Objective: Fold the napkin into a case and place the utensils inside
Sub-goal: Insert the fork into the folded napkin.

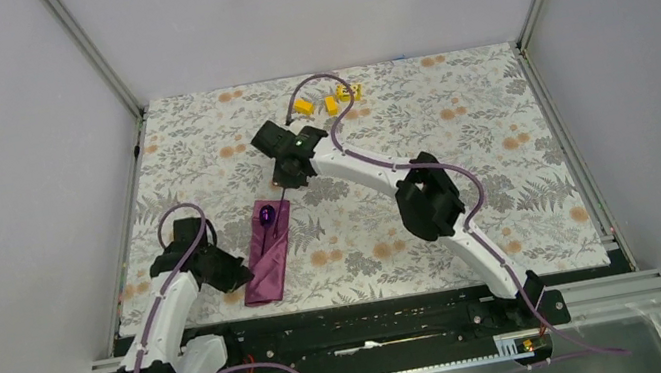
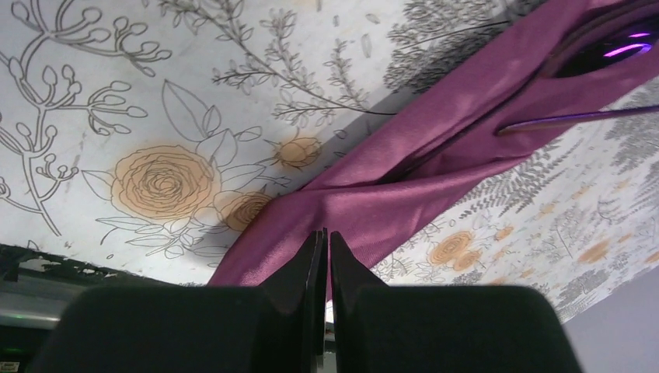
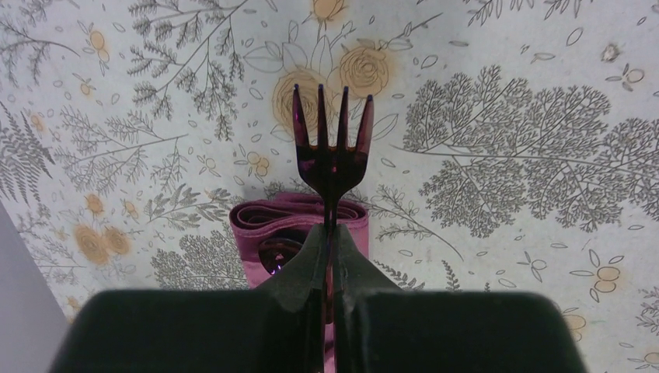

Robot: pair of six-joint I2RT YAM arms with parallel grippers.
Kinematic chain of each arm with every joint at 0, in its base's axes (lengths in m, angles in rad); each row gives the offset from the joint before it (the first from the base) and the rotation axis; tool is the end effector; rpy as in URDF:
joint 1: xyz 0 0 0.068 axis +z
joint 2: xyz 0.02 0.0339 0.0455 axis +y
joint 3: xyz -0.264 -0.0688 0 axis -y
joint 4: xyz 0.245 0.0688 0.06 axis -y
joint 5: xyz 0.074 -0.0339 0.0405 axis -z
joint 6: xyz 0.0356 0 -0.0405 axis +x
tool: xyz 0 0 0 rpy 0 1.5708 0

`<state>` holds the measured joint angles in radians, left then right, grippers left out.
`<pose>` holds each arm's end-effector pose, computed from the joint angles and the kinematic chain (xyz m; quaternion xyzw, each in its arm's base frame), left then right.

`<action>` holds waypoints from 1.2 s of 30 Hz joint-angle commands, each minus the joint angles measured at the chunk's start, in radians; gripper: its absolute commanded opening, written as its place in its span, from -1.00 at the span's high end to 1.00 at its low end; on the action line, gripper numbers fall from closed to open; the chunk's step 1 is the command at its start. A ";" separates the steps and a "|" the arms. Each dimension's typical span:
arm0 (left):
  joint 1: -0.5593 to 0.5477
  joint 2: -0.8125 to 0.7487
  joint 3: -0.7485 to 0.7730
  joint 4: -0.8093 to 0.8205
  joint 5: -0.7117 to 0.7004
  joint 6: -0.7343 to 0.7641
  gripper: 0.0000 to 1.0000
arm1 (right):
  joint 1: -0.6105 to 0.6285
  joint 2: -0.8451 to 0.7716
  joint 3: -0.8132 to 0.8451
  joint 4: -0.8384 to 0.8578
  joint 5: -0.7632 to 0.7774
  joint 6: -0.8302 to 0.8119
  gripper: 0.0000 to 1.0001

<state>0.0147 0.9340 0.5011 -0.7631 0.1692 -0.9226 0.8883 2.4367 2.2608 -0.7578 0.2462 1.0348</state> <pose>0.1506 -0.0038 0.1759 -0.4281 0.8805 -0.1560 0.1304 0.3457 0.4115 0.2135 0.1073 0.9372 0.1882 0.2735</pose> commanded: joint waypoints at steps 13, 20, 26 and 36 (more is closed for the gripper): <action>0.005 0.086 -0.059 0.024 -0.066 -0.104 0.98 | 0.116 -0.036 -0.043 -0.060 0.035 0.042 1.00; 0.006 0.080 -0.066 0.040 -0.075 -0.113 0.97 | 0.154 -0.040 -0.070 -0.109 -0.015 0.141 1.00; 0.005 0.072 -0.073 0.050 -0.068 -0.106 0.94 | 0.161 -0.042 -0.065 -0.125 -0.043 0.142 1.00; 0.004 0.081 -0.069 0.060 -0.081 -0.104 0.92 | 0.169 -0.066 -0.102 -0.125 -0.170 0.172 1.00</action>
<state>0.0147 1.0096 0.4477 -0.7483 0.1417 -1.0214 1.0389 2.4359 2.1677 -0.8474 0.1452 1.1805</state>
